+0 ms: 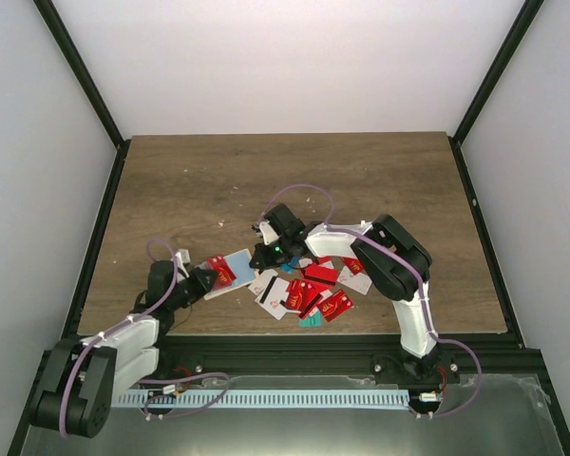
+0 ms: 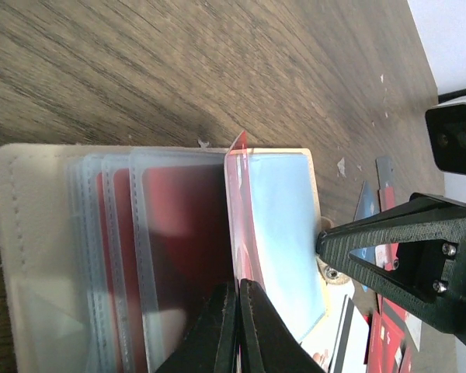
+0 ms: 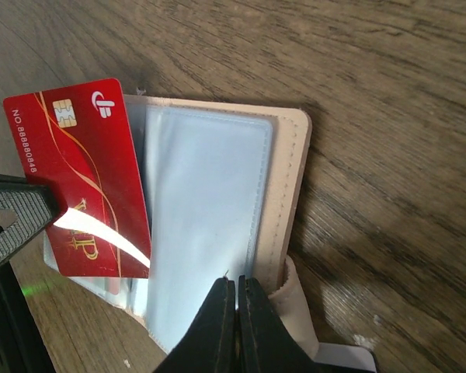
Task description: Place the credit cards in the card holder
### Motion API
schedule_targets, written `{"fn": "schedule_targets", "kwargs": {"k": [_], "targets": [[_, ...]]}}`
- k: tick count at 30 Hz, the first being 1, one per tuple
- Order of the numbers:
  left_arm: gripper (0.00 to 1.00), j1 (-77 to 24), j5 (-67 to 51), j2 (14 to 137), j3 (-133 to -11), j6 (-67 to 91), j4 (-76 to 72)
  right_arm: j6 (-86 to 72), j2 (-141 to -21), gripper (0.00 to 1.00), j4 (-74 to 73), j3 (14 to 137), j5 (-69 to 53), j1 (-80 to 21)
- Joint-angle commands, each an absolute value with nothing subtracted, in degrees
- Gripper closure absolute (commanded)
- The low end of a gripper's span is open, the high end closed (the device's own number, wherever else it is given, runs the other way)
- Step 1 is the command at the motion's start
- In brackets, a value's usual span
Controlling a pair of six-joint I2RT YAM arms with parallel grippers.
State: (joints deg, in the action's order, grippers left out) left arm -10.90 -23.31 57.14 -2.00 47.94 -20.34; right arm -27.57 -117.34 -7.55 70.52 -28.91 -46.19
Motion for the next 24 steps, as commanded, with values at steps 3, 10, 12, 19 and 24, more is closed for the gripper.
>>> {"fn": "schedule_targets", "kwargs": {"k": [3, 10, 12, 19, 24], "targets": [[0.96, -13.1, -24.54, 59.8, -1.1, 49.49, -24.55, -27.6, -120.29, 0.99, -9.76, 70.76, -27.16, -46.05], [0.96, -13.71, -24.03, 57.88, -0.2, 51.62, -26.51, -27.73, -120.33, 0.99, -9.9, 70.84, -27.18, -46.05], [0.96, -13.71, -22.54, 55.55, 0.21, 52.1, -24.97, -27.77, -120.25, 0.99, -10.1, 70.7, -26.96, -46.05], [0.96, -13.7, -20.47, 52.87, 1.44, 54.62, -25.39, -27.71, -120.06, 0.99, -10.1, 70.14, -26.59, -46.04], [0.96, -13.78, -21.0, 55.17, 2.09, 55.41, -27.57, -27.89, -120.11, 0.99, -9.99, 70.27, -26.68, -46.0]]}}
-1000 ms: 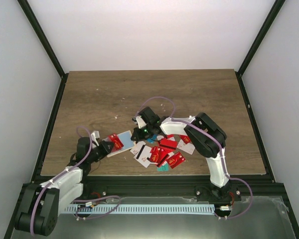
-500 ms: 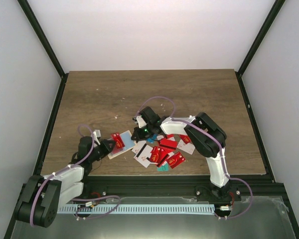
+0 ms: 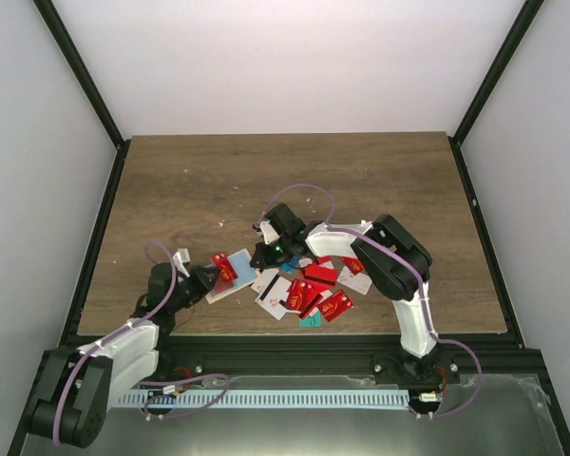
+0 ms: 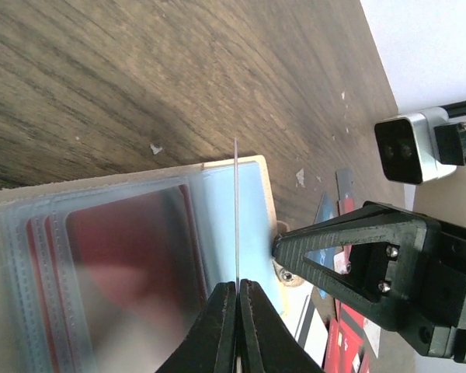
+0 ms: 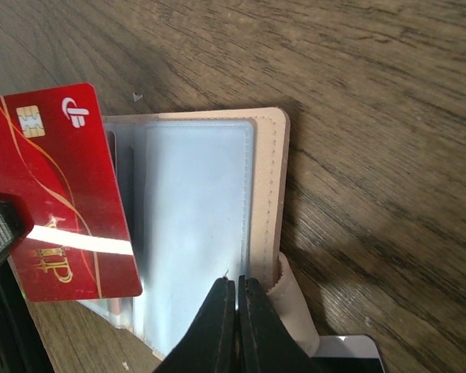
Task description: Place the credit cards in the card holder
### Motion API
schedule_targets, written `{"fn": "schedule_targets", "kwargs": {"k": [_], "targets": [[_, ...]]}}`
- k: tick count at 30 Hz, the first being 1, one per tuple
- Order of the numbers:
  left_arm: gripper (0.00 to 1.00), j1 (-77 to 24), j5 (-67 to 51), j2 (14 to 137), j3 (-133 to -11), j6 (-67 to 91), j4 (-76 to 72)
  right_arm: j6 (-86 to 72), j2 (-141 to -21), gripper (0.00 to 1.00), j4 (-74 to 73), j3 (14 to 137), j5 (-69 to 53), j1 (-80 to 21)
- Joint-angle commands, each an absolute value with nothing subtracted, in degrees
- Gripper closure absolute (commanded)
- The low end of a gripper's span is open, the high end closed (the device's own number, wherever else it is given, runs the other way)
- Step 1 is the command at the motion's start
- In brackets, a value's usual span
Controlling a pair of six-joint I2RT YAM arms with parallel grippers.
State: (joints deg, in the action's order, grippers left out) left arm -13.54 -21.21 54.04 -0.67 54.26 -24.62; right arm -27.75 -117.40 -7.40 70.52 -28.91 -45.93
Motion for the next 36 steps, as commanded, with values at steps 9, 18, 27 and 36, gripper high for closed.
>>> {"fn": "schedule_targets", "kwargs": {"k": [9, 18, 27, 36], "targets": [[0.96, -13.89, -18.45, 51.32, 2.46, 55.02, -22.47, -28.07, -120.08, 0.99, -9.8, 69.81, -26.8, -46.0], [0.96, -13.89, -14.15, 39.52, 2.5, 53.75, -11.42, -28.31, -120.05, 0.99, -9.76, 69.61, -27.08, -45.95], [0.96, -13.89, -15.61, 49.62, 2.58, 53.57, -18.92, -28.84, -120.28, 0.99, -9.93, 69.21, -26.84, -45.99], [0.96, -14.48, -17.08, 55.28, 2.97, 54.21, -24.65, -28.92, -120.72, 0.99, -9.58, 69.21, -27.27, -46.01]]}}
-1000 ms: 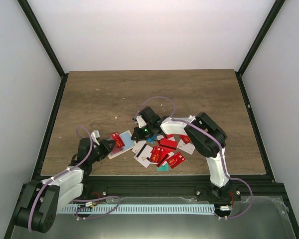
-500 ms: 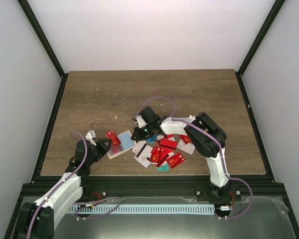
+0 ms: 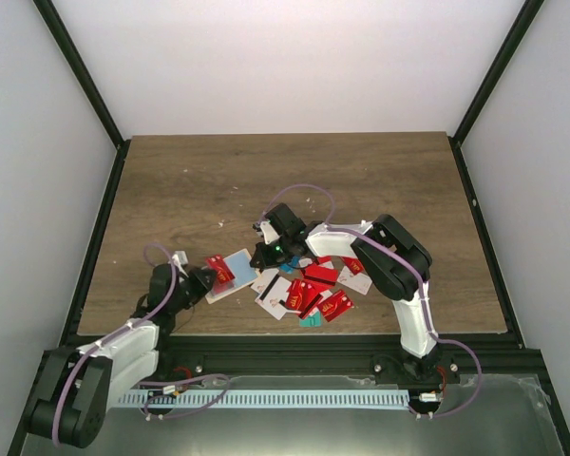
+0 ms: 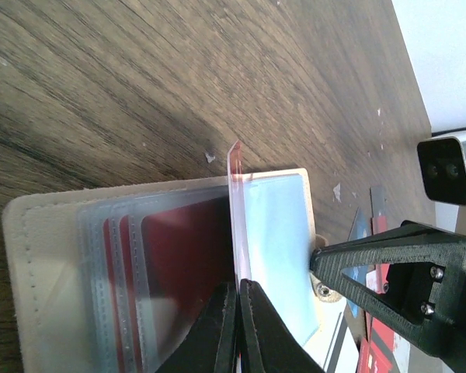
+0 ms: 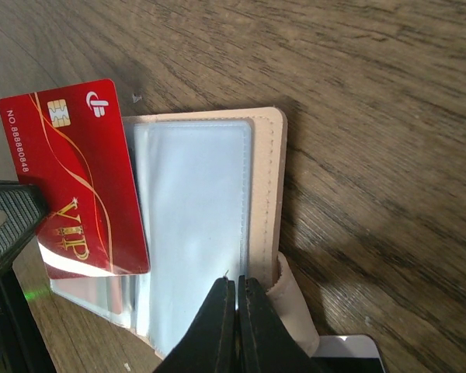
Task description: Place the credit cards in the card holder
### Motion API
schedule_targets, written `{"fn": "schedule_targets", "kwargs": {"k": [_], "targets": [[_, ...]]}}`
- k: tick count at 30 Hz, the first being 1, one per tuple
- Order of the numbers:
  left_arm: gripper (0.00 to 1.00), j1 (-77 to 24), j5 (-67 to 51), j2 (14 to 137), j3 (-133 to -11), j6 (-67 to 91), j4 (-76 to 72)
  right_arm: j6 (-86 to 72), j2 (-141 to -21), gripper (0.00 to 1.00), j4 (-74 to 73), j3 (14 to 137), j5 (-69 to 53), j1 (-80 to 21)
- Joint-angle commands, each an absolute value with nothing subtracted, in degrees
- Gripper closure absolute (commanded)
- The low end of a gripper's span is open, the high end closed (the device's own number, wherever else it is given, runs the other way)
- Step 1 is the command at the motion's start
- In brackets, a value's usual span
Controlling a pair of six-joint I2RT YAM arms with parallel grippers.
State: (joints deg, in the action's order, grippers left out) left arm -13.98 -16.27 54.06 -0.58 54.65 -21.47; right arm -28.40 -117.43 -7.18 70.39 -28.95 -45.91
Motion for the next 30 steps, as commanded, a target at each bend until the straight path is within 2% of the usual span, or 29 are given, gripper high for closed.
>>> {"fn": "schedule_targets", "kwargs": {"k": [1, 13, 30], "targets": [[0.96, -14.58, -17.15, 55.54, 2.99, 54.37, -25.03, -28.92, -120.76, 0.99, -9.58, 69.25, -27.29, -46.05], [0.96, -16.86, -15.12, 58.18, 4.85, 58.59, -30.11, -30.22, -121.04, 0.99, -9.7, 68.79, -27.46, -45.97], [0.96, -21.9, -9.31, 55.53, 5.81, 63.03, -28.75, -32.75, -121.14, 0.99, -9.14, 66.78, -27.47, -45.99]]}}
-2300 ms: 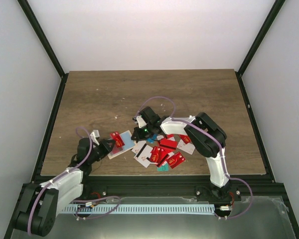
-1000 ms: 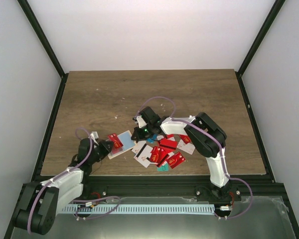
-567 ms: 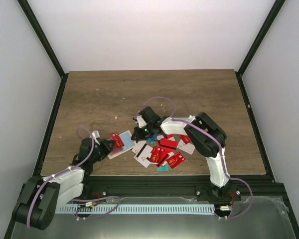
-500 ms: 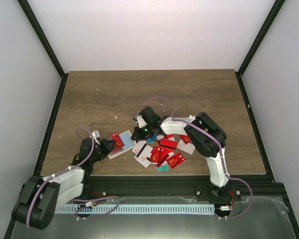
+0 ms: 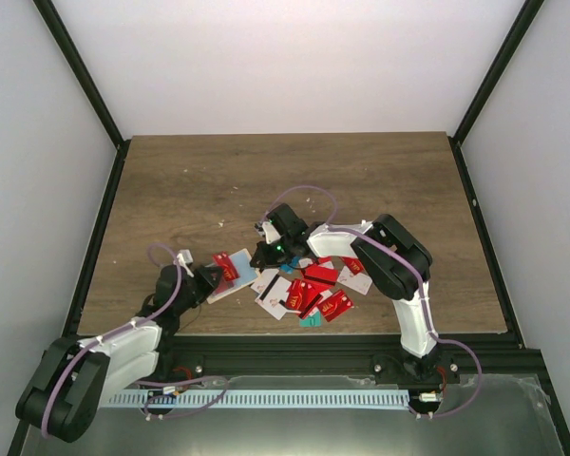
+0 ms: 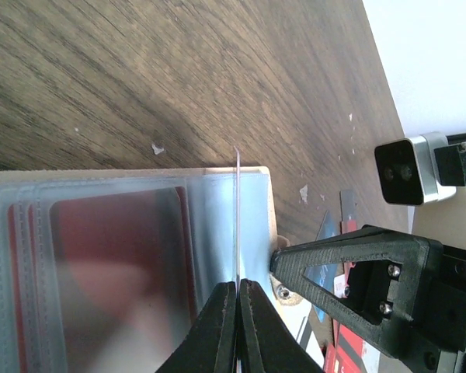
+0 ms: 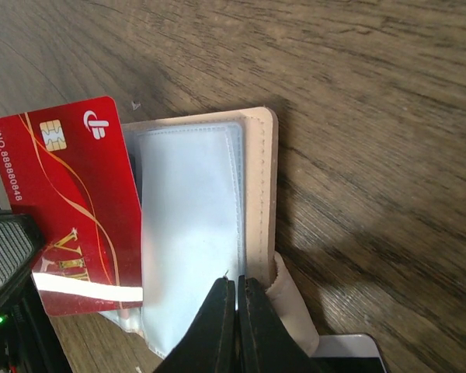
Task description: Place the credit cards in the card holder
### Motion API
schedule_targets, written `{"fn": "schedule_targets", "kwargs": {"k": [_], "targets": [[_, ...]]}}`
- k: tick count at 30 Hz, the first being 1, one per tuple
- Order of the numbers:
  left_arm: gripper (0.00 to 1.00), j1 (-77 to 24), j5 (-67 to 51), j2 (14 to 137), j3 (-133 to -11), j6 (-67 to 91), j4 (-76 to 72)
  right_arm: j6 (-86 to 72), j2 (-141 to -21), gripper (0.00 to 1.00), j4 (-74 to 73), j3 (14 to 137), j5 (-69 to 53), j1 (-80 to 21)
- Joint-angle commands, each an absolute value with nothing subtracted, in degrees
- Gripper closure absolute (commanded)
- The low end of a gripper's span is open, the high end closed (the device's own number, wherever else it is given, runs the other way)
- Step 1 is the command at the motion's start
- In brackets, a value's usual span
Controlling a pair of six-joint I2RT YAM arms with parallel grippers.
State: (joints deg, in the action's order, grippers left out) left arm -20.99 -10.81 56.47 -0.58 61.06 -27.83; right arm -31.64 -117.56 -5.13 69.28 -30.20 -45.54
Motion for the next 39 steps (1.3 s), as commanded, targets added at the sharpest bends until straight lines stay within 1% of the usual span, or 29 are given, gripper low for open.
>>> {"fn": "schedule_targets", "kwargs": {"k": [1, 7, 22, 39], "targets": [[0.96, -22.23, -8.86, 55.22, 5.97, 63.29, -28.54, -32.9, -121.07, 0.99, -9.03, 66.61, -27.48, -45.99], [0.96, -24.2, -6.66, 54.68, 6.57, 64.22, -27.96, -33.22, -120.93, 0.99, -8.48, 66.01, -27.97, -45.99], [0.96, -27.72, -5.24, 60.75, 5.44, 70.78, -26.75, -35.02, -121.03, 0.99, -8.51, 64.79, -27.15, -45.99], [0.96, -30.23, -0.14, 55.49, 3.54, 78.7, -11.96, -36.56, -121.15, 0.99, -10.48, 65.73, -23.97, -45.98]]}}
